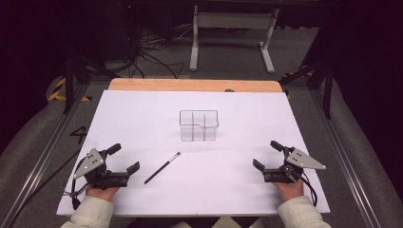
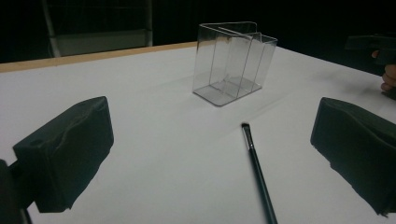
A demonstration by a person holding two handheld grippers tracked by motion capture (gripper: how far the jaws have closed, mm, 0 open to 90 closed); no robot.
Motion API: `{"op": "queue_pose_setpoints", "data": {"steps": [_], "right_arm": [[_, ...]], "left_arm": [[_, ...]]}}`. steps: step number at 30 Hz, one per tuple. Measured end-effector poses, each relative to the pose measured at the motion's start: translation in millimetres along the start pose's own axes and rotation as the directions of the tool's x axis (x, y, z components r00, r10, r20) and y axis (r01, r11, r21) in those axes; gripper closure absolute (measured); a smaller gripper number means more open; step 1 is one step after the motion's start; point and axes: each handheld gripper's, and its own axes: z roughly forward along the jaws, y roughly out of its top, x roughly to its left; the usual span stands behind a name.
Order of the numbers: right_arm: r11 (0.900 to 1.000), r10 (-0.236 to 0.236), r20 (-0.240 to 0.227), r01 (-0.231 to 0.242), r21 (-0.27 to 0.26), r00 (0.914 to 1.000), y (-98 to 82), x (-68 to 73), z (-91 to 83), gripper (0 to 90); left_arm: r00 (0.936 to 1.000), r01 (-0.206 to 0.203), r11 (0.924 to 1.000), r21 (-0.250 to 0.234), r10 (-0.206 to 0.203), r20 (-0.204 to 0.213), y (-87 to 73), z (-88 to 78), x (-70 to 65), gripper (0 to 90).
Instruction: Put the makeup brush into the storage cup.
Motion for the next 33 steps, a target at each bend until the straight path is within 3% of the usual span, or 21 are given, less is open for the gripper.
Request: {"op": "queue_pose_setpoints", "data": {"steps": [23,26,29,31,32,33], "right_arm": [[1.0,0.015,-0.003,-0.015,0.0,0.9999,-0.3,-1.4,0.0,0.3],[1.0,0.02,-0.008,-0.02,-0.001,0.9998,-0.4,-1.5,0.2,0.3],[1.0,0.023,-0.012,-0.023,-0.001,0.9997,-0.3,-1.5,0.2,0.3],[1.0,0.025,-0.014,-0.025,-0.005,0.9996,0.0,-1.4,-0.1,0.3],[1.0,0.026,-0.015,-0.026,-0.006,0.9996,0.0,-1.4,-0.2,0.3],[1.0,0.026,-0.015,-0.026,-0.006,0.9996,0.0,-1.4,-0.2,0.3]], "left_arm": [[0.9972,-0.023,0.9997,0.007,0.022,0.072,34.4,38.3,-14.6,0.0],[0.9963,-0.028,0.9991,0.03,0.026,0.082,39.2,43.7,-18.5,0.0],[0.9938,-0.06,0.9952,0.077,0.053,0.098,44.8,48.9,-23.2,1.1],[0.9919,-0.099,0.9885,0.115,0.089,0.09,50.1,52.1,-27.1,1.4],[0.9907,-0.117,0.9809,0.156,0.104,0.088,53.8,54.4,-28.9,2.3],[0.9907,-0.117,0.9809,0.156,0.104,0.088,53.8,54.4,-28.9,2.8]]}}
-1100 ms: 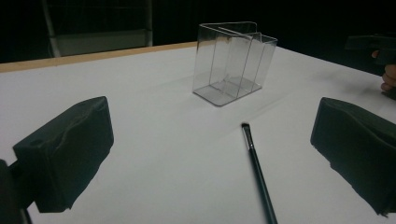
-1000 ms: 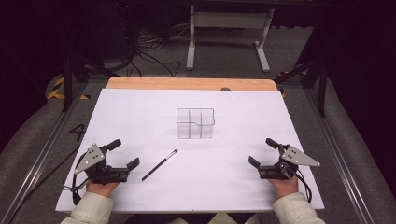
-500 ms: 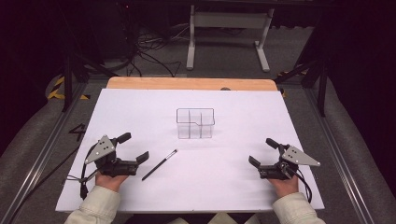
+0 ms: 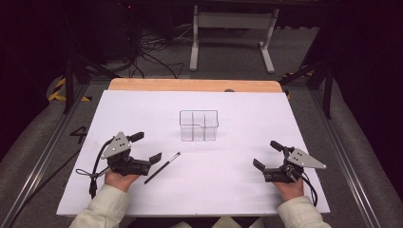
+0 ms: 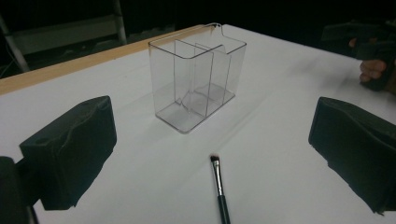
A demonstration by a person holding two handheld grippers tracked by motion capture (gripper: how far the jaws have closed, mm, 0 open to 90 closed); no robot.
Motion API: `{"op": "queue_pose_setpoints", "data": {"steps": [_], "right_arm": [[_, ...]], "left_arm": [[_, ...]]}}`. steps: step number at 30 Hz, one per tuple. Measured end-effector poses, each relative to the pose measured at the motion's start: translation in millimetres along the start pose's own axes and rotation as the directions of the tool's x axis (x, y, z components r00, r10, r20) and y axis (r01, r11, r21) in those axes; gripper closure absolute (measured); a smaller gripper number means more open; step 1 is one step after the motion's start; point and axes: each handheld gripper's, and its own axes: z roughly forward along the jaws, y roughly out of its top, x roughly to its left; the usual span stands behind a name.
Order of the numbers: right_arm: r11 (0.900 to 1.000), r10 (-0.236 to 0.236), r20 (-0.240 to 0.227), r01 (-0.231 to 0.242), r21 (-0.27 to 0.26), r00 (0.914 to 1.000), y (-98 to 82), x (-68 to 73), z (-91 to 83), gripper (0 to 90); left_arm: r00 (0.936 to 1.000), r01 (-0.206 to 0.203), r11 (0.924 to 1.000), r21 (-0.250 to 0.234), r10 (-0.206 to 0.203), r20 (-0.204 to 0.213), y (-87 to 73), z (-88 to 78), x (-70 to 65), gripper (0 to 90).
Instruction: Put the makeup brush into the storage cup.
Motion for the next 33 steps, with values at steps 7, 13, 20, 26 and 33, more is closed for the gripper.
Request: {"op": "queue_pose_setpoints", "data": {"steps": [7,13,20,26,33], "right_arm": [[1.0,0.002,-0.007,-0.002,-0.007,1.0,0.4,-0.1,-0.2,0.3],[1.0,0.004,-0.015,-0.004,-0.012,0.9999,0.9,-0.4,-0.6,0.4],[1.0,0.013,-0.013,-0.013,-0.015,0.9998,1.2,-1.0,-1.2,0.4],[1.0,0.005,0.005,-0.005,-0.021,1.0,1.5,-0.7,-2.2,0.0],[1.0,0.023,-0.006,-0.023,-0.02,0.9997,1.8,-1.0,-3.1,1.5]], "left_arm": [[0.9999,-0.003,0.9911,0.133,0.005,-0.009,11.3,6.8,-3.4,2.8],[0.9991,0.04,0.9684,0.246,-0.036,-0.021,19.9,11.7,-1.2,2.5],[0.9947,0.097,0.9199,0.38,-0.103,-0.004,26.9,20.6,5.3,2.3],[0.9933,0.106,0.8931,0.437,-0.116,-0.004,31.2,25.6,12.7,2.5],[0.9926,0.11,0.8553,0.507,-0.121,-0.01,36.0,33.6,14.9,3.6]]}}
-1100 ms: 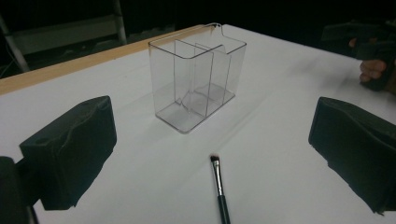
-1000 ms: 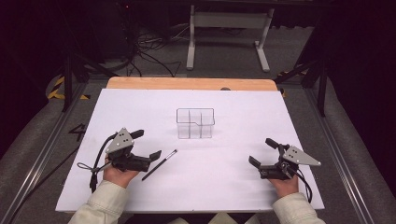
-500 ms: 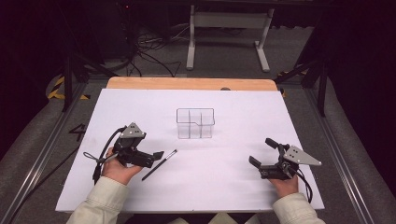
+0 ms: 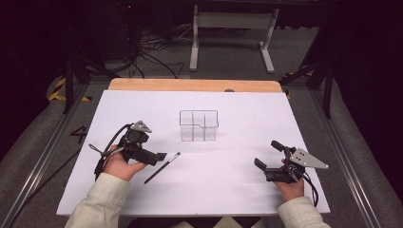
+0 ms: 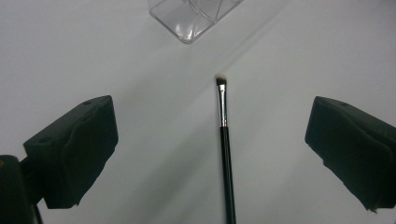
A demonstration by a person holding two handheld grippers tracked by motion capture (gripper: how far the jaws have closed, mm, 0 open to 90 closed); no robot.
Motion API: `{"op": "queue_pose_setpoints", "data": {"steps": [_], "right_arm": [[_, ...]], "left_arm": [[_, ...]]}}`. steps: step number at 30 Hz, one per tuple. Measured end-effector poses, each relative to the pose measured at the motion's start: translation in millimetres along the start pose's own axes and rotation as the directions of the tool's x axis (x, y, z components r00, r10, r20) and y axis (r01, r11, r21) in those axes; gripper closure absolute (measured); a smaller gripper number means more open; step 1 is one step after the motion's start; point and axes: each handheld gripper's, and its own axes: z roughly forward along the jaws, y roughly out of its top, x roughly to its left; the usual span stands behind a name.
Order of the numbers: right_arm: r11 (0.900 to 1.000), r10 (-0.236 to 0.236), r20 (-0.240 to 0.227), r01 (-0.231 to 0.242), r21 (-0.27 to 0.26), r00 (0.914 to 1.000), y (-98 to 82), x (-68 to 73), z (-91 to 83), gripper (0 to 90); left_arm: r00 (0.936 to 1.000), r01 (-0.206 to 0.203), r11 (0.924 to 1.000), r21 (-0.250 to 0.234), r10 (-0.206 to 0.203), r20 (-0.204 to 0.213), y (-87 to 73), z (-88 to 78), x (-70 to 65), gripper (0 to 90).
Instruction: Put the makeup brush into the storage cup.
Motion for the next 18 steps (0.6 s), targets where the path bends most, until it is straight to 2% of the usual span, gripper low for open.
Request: {"op": "queue_pose_setpoints", "data": {"steps": [5,8,12,17,18], "right_arm": [[1.0,0.02,0.014,-0.02,0.009,0.9997,0.0,-0.7,-1.7,3.6],[1.0,0.005,0.043,-0.004,-0.017,0.9991,1.9,1.0,-6.9,8.5],[1.0,-0.01,0.051,0.011,-0.021,0.9986,2.4,3.4,-8.0,8.6],[1.0,-0.01,0.048,0.011,-0.023,0.9988,2.5,2.8,-8.2,7.7],[1.0,-0.01,0.048,0.011,-0.023,0.9988,2.5,2.8,-8.2,7.7]], "left_arm": [[0.9998,-0.022,0.9974,0.069,0.022,0.003,2.4,6.7,-1.3,4.7],[0.9997,-0.022,0.9948,0.099,0.021,0.011,2.9,11.3,-1.9,6.8],[0.9995,-0.029,0.9906,0.134,0.027,0.015,3.1,15.8,-2.6,9.0],[0.9992,-0.041,0.9799,0.195,0.04,0.007,2.4,24.9,-7.1,10.4],[0.9992,-0.041,0.9799,0.195,0.04,0.007,2.4,24.9,-7.1,10.8]]}}
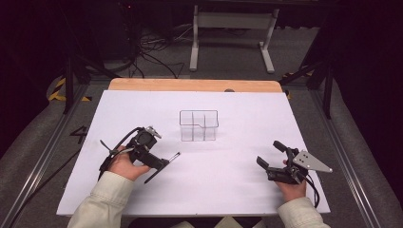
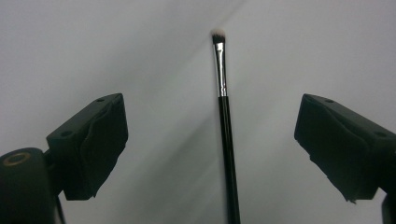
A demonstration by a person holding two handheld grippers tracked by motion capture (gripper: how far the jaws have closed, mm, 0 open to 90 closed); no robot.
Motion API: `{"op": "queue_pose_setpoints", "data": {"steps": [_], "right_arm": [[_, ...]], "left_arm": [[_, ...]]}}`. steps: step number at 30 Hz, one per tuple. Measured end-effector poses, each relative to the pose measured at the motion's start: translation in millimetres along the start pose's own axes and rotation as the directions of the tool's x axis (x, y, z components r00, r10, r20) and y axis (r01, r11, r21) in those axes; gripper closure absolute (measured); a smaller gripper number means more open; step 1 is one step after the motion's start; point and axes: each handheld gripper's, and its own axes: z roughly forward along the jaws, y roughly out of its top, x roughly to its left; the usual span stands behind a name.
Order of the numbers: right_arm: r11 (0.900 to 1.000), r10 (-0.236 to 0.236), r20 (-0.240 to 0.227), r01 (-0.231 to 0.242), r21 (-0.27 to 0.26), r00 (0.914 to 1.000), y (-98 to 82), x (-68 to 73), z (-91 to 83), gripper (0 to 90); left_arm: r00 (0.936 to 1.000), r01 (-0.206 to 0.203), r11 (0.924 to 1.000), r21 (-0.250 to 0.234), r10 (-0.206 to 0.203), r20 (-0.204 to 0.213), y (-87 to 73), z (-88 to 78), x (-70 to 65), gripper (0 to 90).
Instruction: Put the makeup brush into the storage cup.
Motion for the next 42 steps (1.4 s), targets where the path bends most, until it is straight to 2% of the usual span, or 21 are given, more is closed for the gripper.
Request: {"op": "queue_pose_setpoints", "data": {"steps": [3,15,16,18,21,27,29,36,42], "right_arm": [[1.0,0.0,0.0,0.0,0.0,1.0,-0.1,-0.1,0.1,7.3],[1.0,0.003,-0.004,-0.003,0.0,1.0,-0.4,-0.2,0.8,5.9],[1.0,0.002,-0.004,-0.002,0.0,1.0,-0.4,-0.2,0.8,5.9],[1.0,0.003,-0.008,-0.003,0.0,1.0,-0.5,-0.1,1.2,6.4],[1.0,0.002,-0.015,-0.002,0.0,0.9999,-0.6,0.2,1.4,7.0],[1.0,0.006,-0.024,-0.006,0.003,0.9997,-0.9,0.1,2.0,8.2],[1.0,0.009,-0.033,-0.009,0.007,0.9994,-1.1,0.2,2.6,8.5],[1.0,0.01,-0.046,-0.009,0.009,0.9989,-1.4,0.4,3.2,9.4],[1.0,0.009,-0.05,-0.009,0.013,0.9987,-1.7,0.5,4.0,9.5]], "left_arm": [[0.9998,-0.02,0.9994,0.028,0.02,-0.007,0.9,5.4,-1.2,12.0],[0.9994,-0.036,0.9937,0.106,0.036,0.0,1.8,18.0,-4.5,16.0],[0.9995,-0.031,0.9929,0.115,0.032,-0.004,1.7,18.7,-5.0,16.4],[0.9995,-0.03,0.9916,0.126,0.027,0.019,1.9,21.5,-4.0,18.0],[0.9995,-0.02,0.9902,0.138,0.017,0.026,1.9,23.2,-3.4,19.5],[0.9987,-0.033,0.9863,0.162,0.026,0.044,2.6,26.0,-5.0,26.1],[0.9986,-0.031,0.986,0.164,0.023,0.047,2.5,27.0,-5.1,32.9],[0.9987,-0.022,0.9807,0.194,0.012,0.048,3.1,29.9,-6.4,39.6],[0.9985,-0.014,0.9779,0.209,0.003,0.054,3.0,30.5,-6.4,50.2]]}}
